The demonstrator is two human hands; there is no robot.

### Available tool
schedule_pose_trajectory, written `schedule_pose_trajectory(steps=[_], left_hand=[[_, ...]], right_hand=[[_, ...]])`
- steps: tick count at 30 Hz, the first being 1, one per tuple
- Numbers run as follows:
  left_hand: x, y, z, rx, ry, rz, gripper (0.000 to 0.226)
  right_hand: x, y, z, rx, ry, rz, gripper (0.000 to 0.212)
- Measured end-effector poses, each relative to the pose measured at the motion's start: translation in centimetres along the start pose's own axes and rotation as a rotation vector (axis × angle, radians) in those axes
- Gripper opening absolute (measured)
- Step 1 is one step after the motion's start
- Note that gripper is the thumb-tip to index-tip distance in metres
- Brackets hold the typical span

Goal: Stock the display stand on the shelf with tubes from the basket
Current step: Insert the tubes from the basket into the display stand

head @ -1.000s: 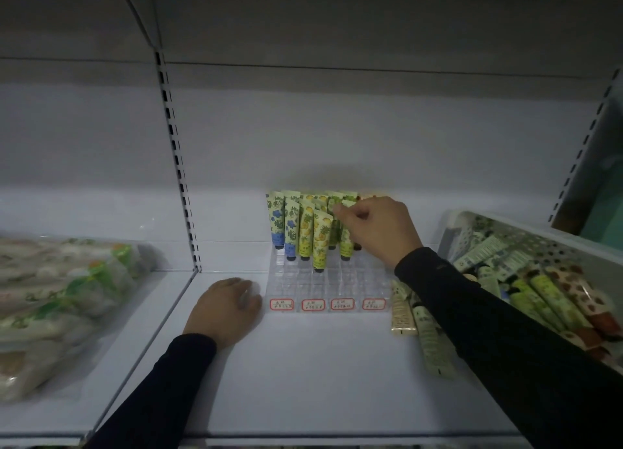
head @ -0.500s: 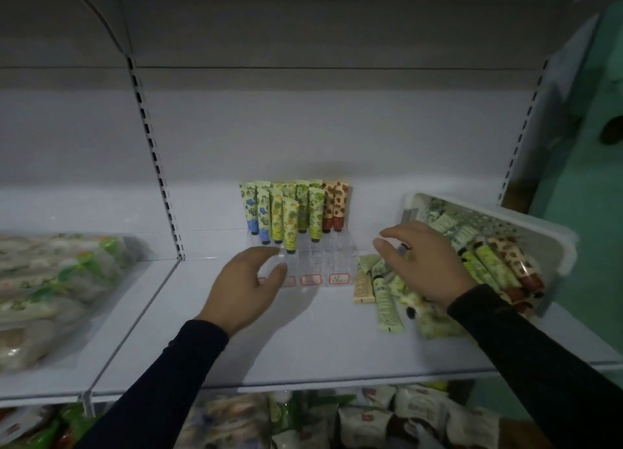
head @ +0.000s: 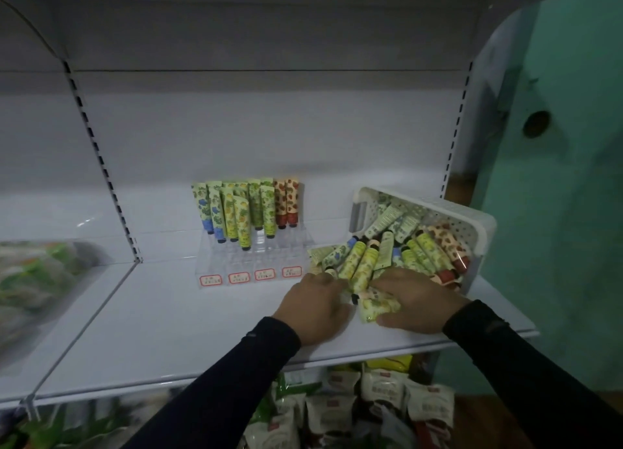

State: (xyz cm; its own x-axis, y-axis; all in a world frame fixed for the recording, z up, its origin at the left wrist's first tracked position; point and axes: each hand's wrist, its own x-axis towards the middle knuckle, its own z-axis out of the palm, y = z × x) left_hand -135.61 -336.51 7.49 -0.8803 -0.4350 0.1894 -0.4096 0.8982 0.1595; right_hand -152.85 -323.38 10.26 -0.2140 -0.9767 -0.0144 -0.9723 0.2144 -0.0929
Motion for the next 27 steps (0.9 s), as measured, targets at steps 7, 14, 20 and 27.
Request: schedule_pose_trajectory(steps=[7,14,20,27], left_hand=[[-1.3,0.2,-0.9,-0.067,-0.028,-0.018,0.025],[-2.3,-0.8,-1.6,-0.097,-0.078,-0.093,0.038],[-2.7,-2.0,-2.5,-0.108,-0.162,-0.197,0.059],[-3.5,-3.1,-2.8,-0.146,-0.177,-0.258,0.050]], right_hand=[[1.3,0.4,0.7,-0.069,-0.013,-0.043,0.055],[2.7,-0.3,1.7,-0.020,0.022,-0.137,0.052],[3.5,-2.0,2.5,0.058,0.056,-0.209,0.050],[4.2,-3.6,3.2,-0.041,0.152,-0.236,0.053]])
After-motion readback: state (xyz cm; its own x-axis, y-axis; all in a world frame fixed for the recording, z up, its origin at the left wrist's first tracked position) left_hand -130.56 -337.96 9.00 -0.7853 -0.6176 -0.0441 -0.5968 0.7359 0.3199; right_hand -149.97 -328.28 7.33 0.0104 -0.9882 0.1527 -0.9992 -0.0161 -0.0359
